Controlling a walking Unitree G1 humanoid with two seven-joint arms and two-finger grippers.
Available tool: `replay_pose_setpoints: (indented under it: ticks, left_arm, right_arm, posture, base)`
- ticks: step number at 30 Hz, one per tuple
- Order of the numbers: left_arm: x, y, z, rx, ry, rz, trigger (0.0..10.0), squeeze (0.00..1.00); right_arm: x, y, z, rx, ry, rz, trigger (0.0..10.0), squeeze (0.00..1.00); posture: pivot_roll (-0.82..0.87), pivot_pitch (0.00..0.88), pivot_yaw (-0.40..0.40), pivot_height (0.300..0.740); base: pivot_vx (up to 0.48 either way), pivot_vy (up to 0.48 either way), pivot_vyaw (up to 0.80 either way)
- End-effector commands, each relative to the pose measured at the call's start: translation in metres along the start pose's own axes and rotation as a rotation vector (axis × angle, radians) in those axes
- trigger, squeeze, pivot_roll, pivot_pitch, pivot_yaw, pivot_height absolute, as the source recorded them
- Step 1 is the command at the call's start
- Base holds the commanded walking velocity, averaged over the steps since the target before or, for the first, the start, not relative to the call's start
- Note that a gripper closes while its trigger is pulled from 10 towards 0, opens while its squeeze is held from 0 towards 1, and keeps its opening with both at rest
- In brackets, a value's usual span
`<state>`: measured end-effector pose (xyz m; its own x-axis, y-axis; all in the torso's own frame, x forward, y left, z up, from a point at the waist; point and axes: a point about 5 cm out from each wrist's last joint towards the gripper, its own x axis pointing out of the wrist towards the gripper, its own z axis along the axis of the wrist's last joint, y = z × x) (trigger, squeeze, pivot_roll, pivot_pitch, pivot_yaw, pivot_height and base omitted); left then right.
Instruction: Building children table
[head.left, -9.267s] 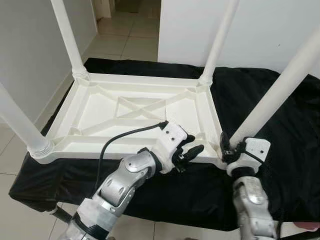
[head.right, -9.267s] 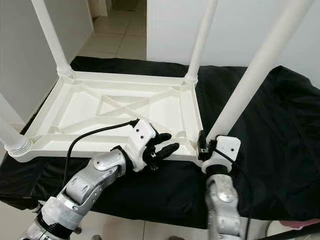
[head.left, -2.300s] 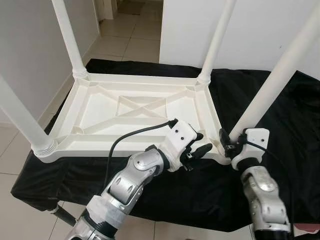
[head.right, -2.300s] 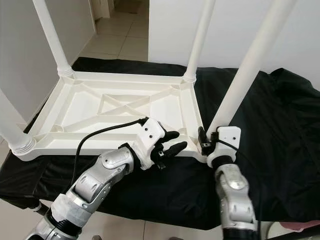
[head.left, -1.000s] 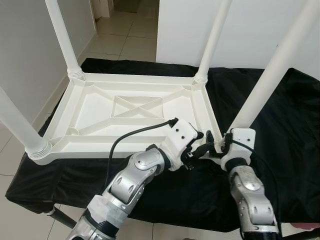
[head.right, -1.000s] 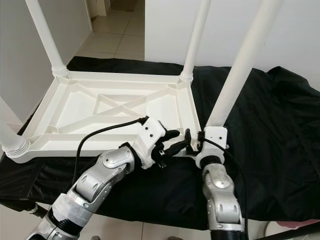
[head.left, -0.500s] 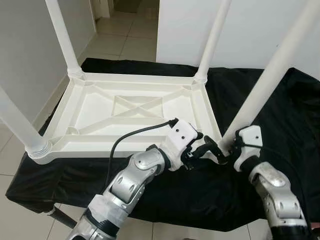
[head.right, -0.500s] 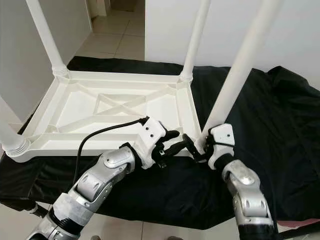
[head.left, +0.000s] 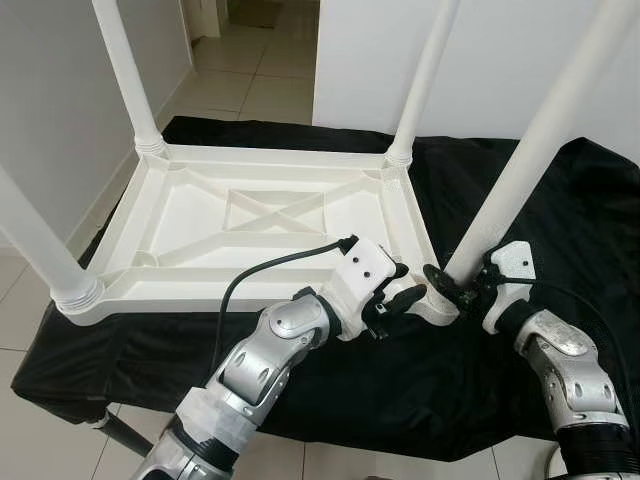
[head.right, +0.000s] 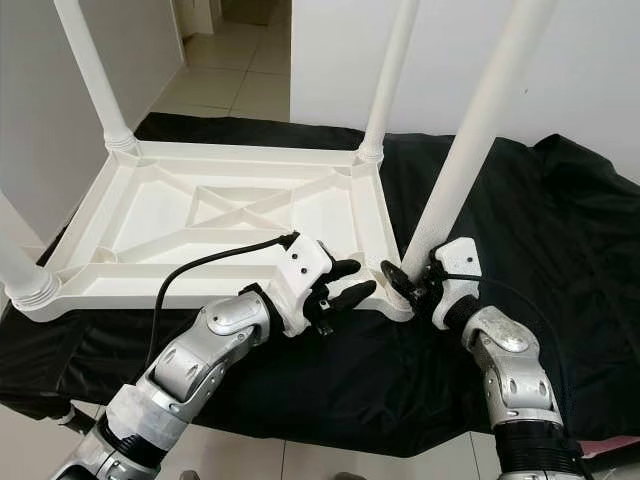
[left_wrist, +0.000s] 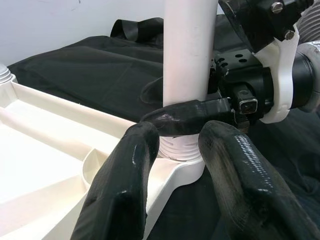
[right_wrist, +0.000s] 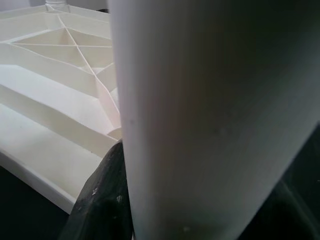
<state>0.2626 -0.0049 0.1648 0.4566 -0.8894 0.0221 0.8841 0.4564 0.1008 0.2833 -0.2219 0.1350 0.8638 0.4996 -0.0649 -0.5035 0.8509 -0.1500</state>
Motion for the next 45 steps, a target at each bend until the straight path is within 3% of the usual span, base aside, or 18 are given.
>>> replay_pose_setpoints:
  ticks: [1, 8, 9, 13, 21, 25, 30, 32, 34, 36, 38, 41, 45]
  left_arm:
    - [0.000, 0.000, 0.000, 0.015, 0.003, -0.025, 10.0, 0.00]
    - [0.000, 0.001, 0.000, 0.016, 0.003, -0.027, 10.0, 0.00]
    - [0.001, 0.001, 0.000, 0.016, 0.002, -0.030, 10.0, 0.00]
    - [0.001, 0.001, 0.000, 0.016, 0.000, -0.035, 10.0, 0.00]
    - [0.005, -0.001, 0.000, 0.015, -0.004, -0.053, 10.0, 0.00]
    - [0.006, -0.001, 0.000, 0.014, -0.006, -0.053, 10.0, 0.00]
    - [0.008, -0.001, 0.002, 0.011, -0.012, -0.050, 10.0, 0.00]
    - [0.008, 0.000, 0.002, 0.011, -0.012, -0.049, 10.0, 0.00]
    - [0.008, 0.002, 0.002, 0.010, -0.012, -0.047, 10.0, 0.00]
    - [0.007, 0.002, 0.001, 0.010, -0.010, -0.046, 10.0, 0.00]
    - [0.007, 0.002, 0.001, 0.010, -0.010, -0.046, 10.0, 0.00]
    - [0.005, 0.007, 0.001, 0.018, -0.004, -0.037, 10.0, 0.00]
    - [0.003, 0.011, 0.002, 0.015, -0.005, -0.016, 10.0, 0.00]
  right_arm:
    - [0.000, 0.003, -0.011, 0.024, 0.042, 0.025, 0.0, 0.00]
    - [-0.001, 0.004, -0.013, 0.031, 0.034, 0.036, 0.0, 0.00]
    - [-0.001, 0.005, -0.012, 0.039, 0.026, 0.032, 10.0, 0.00]
    - [-0.002, 0.007, -0.010, 0.062, 0.001, -0.004, 10.0, 0.00]
    - [-0.003, 0.009, -0.010, 0.065, 0.031, -0.203, 10.0, 0.00]
    - [-0.004, 0.015, -0.009, 0.074, 0.025, -0.237, 10.0, 0.00]
    - [-0.004, 0.033, -0.004, 0.098, -0.013, -0.324, 10.0, 0.00]
    - [-0.003, 0.034, -0.004, 0.111, -0.019, -0.378, 10.0, 0.00]
    - [-0.004, 0.033, -0.005, 0.171, -0.017, -0.531, 10.0, 0.00]
    - [-0.008, 0.032, -0.005, 0.140, -0.005, -0.662, 10.0, 0.00]
    - [-0.008, 0.032, -0.005, 0.140, -0.005, -0.662, 10.0, 0.00]
    - [-0.007, 0.040, -0.011, 0.183, 0.023, -0.878, 10.0, 0.00]
    - [0.000, 0.053, -0.009, 0.220, 0.013, -0.880, 10.0, 0.00]
  posture:
    - [-0.08, 0.000, -0.040, 0.740]
    - [-0.09, 0.000, -0.033, 0.740]
    - [-0.09, 0.000, -0.031, 0.740]
    - [-0.10, 0.000, -0.022, 0.740]
    - [-0.13, 0.000, -0.013, 0.740]
    - [-0.13, 0.000, -0.012, 0.740]
    - [-0.14, 0.000, -0.007, 0.740]
    - [-0.14, 0.000, -0.005, 0.740]
    - [-0.14, 0.000, 0.002, 0.740]
    - [-0.14, 0.000, 0.003, 0.740]
    - [-0.14, 0.000, 0.003, 0.740]
    - [-0.13, 0.000, 0.006, 0.740]
    - [-0.13, 0.000, 0.002, 0.740]
  base:
    - [0.000, 0.000, 0.00]
    - [0.000, 0.000, 0.00]
    - [0.000, 0.000, 0.00]
    - [0.000, 0.000, 0.00]
    - [0.000, 0.000, 0.00]
    - [0.000, 0.000, 0.00]
    - [0.000, 0.000, 0.00]
    - [0.000, 0.000, 0.00]
    - [0.000, 0.000, 0.00]
    - [0.000, 0.000, 0.00]
    - [0.000, 0.000, 0.00]
    - [0.000, 0.000, 0.00]
    - [0.000, 0.000, 0.00]
